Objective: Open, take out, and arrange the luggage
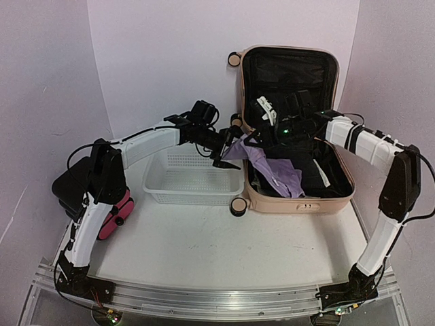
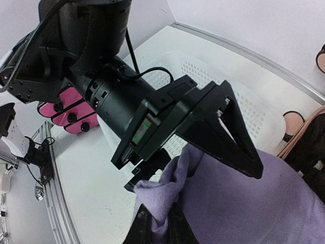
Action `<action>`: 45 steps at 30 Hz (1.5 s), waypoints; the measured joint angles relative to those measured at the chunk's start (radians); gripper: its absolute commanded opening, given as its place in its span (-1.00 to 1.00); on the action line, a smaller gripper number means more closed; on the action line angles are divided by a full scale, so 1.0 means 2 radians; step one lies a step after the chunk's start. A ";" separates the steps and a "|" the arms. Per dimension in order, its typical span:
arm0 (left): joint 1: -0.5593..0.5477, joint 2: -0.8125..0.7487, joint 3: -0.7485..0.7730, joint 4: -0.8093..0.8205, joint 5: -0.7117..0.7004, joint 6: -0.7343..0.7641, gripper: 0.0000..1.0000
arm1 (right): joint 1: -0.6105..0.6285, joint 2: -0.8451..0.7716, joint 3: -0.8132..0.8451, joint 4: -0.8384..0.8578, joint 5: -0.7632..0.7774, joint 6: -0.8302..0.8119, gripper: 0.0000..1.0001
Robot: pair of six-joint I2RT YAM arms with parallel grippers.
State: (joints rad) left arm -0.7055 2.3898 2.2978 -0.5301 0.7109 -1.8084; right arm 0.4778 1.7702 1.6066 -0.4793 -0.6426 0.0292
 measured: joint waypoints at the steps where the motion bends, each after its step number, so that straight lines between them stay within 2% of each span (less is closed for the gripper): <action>1: -0.001 0.001 -0.002 0.000 -0.003 0.000 0.87 | 0.003 -0.002 -0.006 0.000 -0.001 -0.002 -1.00; 6: -0.002 0.000 -0.011 0.009 -0.009 0.001 0.57 | 0.014 -0.003 -0.022 0.000 -0.004 -0.019 -1.00; 9: -0.002 0.000 -0.014 0.008 -0.011 0.001 0.13 | 0.023 -0.003 -0.024 -0.001 -0.002 -0.031 -1.00; 10: -0.002 0.000 -0.015 0.008 -0.011 0.003 -0.10 | 0.026 -0.003 -0.024 0.000 -0.002 -0.034 -1.00; 12: -0.001 0.000 -0.014 0.009 -0.013 0.008 -0.44 | 0.032 -0.003 -0.024 -0.001 0.001 -0.040 -1.00; 14: 0.000 0.000 -0.015 0.008 -0.016 0.023 -0.67 | 0.036 -0.003 -0.024 -0.001 0.003 -0.047 -1.00; 15: 0.001 0.000 -0.015 0.007 -0.017 0.034 -0.75 | 0.037 -0.003 -0.024 -0.003 0.005 -0.051 -0.96; 18: 0.007 -0.002 -0.015 -0.001 -0.016 0.073 -0.99 | 0.039 -0.003 -0.024 -0.009 0.012 -0.061 -0.47; 20: 0.012 -0.007 -0.019 -0.006 -0.017 0.098 -1.00 | 0.041 -0.003 -0.024 -0.014 0.016 -0.064 -0.22; 21: 0.016 -0.010 -0.022 -0.009 -0.017 0.114 -1.00 | 0.042 -0.003 -0.024 -0.019 0.018 -0.064 -0.01; 22: 0.021 -0.011 -0.023 -0.013 -0.017 0.130 -1.00 | 0.043 -0.003 -0.021 -0.026 0.020 -0.064 0.26; 23: 0.027 -0.012 -0.023 -0.016 -0.017 0.146 -1.00 | 0.043 -0.003 -0.018 -0.034 0.024 -0.061 0.81; 24: 0.032 -0.012 -0.023 -0.021 -0.017 0.161 -1.00 | 0.044 -0.003 -0.012 -0.045 0.031 -0.060 0.94; 29: 0.059 -0.012 -0.019 -0.048 -0.012 0.232 -1.00 | 0.040 -0.004 0.021 -0.069 0.083 -0.029 0.97; 35: 0.078 -0.014 -0.012 -0.102 -0.007 0.335 -1.00 | -0.013 -0.015 0.033 -0.085 0.160 0.040 0.97; 39: 0.088 -0.014 -0.011 -0.146 -0.008 0.401 -1.00 | -0.040 -0.021 0.034 -0.101 0.190 0.050 0.96; 45: 0.099 -0.020 -0.011 -0.198 -0.032 0.488 -1.00 | -0.036 -0.022 0.037 -0.116 0.204 0.050 0.97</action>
State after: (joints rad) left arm -0.5072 2.3497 2.2753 -0.9253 0.6472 -0.8314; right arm 0.4049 1.7260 1.6806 -0.7113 -0.2352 0.1287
